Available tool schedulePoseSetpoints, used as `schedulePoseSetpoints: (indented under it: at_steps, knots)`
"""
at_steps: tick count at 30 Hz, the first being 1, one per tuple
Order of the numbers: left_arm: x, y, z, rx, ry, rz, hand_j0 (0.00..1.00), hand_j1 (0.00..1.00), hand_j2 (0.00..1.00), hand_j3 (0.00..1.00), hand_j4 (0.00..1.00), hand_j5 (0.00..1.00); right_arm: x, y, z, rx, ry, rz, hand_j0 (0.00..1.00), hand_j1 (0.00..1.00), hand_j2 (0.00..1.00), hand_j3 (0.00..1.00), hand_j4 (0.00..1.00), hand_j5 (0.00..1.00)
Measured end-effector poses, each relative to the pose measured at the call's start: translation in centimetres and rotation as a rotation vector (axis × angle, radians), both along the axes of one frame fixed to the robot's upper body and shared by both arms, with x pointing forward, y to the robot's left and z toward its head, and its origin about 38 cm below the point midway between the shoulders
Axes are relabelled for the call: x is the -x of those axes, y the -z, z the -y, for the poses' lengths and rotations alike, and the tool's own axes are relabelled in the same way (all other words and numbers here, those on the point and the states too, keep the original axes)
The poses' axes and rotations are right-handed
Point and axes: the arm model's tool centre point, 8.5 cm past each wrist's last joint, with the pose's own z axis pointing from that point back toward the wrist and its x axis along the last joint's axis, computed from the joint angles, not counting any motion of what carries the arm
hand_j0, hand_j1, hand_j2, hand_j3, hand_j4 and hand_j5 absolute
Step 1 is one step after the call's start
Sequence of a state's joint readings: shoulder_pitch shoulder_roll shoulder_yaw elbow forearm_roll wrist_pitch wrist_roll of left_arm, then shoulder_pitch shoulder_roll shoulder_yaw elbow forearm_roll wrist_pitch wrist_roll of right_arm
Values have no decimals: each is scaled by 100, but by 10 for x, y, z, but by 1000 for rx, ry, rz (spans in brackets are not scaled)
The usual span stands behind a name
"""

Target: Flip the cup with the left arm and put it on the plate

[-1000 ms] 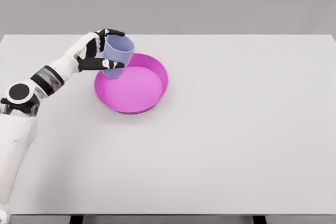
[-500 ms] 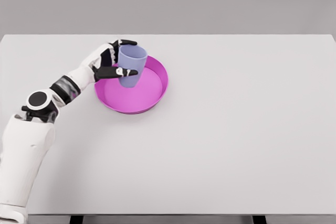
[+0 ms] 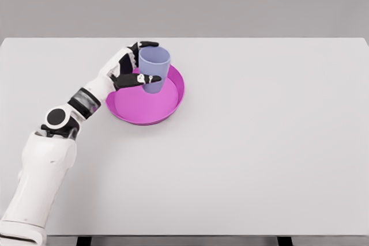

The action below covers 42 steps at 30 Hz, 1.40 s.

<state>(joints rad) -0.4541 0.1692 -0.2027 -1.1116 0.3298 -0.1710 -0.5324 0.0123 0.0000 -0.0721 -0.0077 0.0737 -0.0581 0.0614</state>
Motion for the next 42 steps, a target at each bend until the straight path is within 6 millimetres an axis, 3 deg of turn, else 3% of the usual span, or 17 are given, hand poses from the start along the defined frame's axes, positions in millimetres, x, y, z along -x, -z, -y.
schedulePoseSetpoints:
  at_steps: [7,8,9,29,37,42]
  knots:
    - [-1,13,3,8,-8,-18,75,75,75,75,75,75,0,0,0,0,0,0,100,100,100,100,100,100]
    - [0,14,3,7,-8,-20,84,84,84,84,84,84,0,0,0,0,0,0,100,100,100,100,100,100]
    - [0,15,3,4,-8,-21,100,100,100,100,100,100,0,0,0,0,0,0,100,100,100,100,100,100]
    - [7,25,-7,-16,-20,-38,100,100,100,100,100,100,0,0,0,0,0,0,100,100,100,100,100,100]
    - [14,31,-28,-36,-48,-47,100,100,100,100,100,100,0,0,0,0,0,0,100,100,100,100,100,100]
    - [13,26,-53,-65,-82,-41,100,100,100,100,100,100,0,0,0,0,0,0,100,100,100,100,100,100]
